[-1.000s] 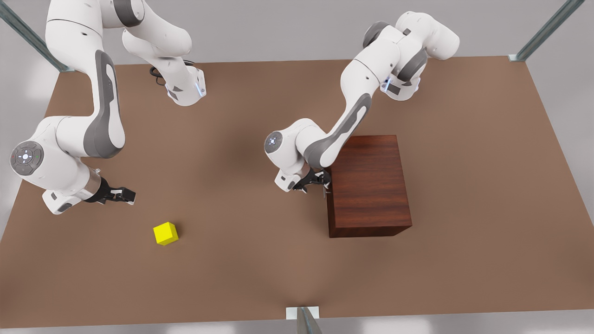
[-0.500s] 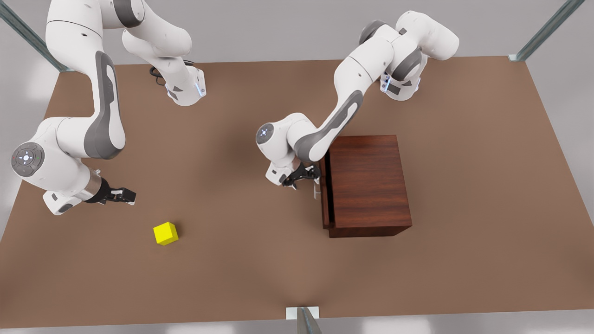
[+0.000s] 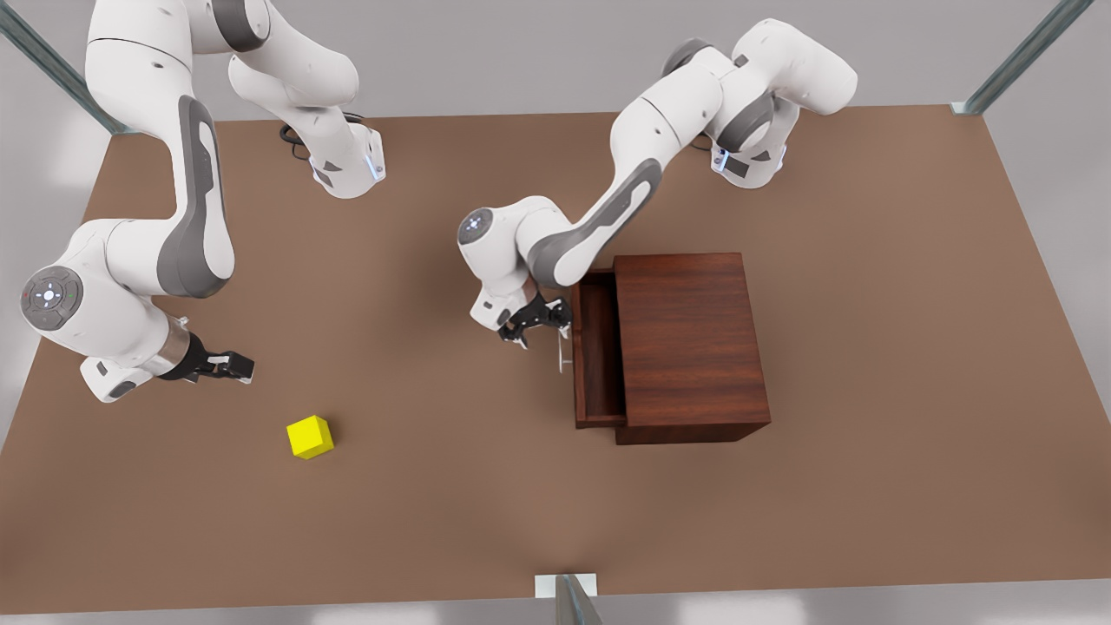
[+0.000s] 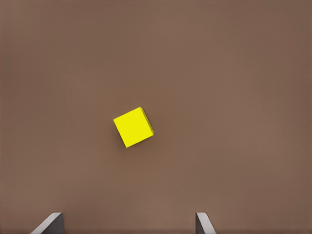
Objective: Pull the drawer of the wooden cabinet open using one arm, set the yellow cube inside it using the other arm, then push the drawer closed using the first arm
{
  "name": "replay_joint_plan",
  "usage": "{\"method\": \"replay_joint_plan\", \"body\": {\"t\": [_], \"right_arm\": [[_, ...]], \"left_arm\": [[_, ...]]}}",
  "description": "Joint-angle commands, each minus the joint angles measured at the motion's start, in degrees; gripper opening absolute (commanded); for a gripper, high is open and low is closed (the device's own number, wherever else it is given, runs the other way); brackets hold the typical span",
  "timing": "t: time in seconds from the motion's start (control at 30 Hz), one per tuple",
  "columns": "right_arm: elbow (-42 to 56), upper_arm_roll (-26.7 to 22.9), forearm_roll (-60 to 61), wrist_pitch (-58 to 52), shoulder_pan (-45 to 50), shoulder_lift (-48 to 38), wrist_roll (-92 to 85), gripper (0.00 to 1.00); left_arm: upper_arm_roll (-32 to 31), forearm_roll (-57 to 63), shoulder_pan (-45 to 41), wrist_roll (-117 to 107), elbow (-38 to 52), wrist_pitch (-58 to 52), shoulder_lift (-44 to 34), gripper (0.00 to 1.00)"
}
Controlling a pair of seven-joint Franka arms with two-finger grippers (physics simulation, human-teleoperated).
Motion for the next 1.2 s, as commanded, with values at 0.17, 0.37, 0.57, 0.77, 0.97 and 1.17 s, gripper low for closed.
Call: {"method": "replay_joint_plan", "body": {"t": [0.17,0.37,0.57,0.77,0.97,1.17], "right_arm": [[4.1,-0.3,0.5,-0.4,0.0,4.7,55.9,1.0],[4.1,-0.1,0.5,5.8,0.3,6.5,70.7,1.0],[7.3,0.3,0.2,7.5,2.2,12.2,72.3,1.0],[7.4,-0.2,0.1,11.0,1.8,18.7,71.8,1.0],[6.4,0.0,2.6,20.9,0.0,22.7,75.4,1.0],[1.1,0.3,2.9,27.8,0.1,23.4,75.8,1.0]], "left_arm": [[-0.3,-0.2,-1.6,-6.2,4.0,0.6,2.4,1.0],[-0.8,-1.7,-2.1,-6.8,8.5,-2.7,1.3,1.0],[-0.9,-11.6,7.0,18.1,12.1,-27.7,-13.3,1.0],[0.7,-29.9,51.4,69.6,-30.6,-3.2,-43.6,1.0],[0.7,-29.6,52.1,67.1,-29.8,-8.4,-43.1,1.0],[0.7,-29.6,52.1,67.1,-30.0,-8.1,-42.8,1.0]]}}
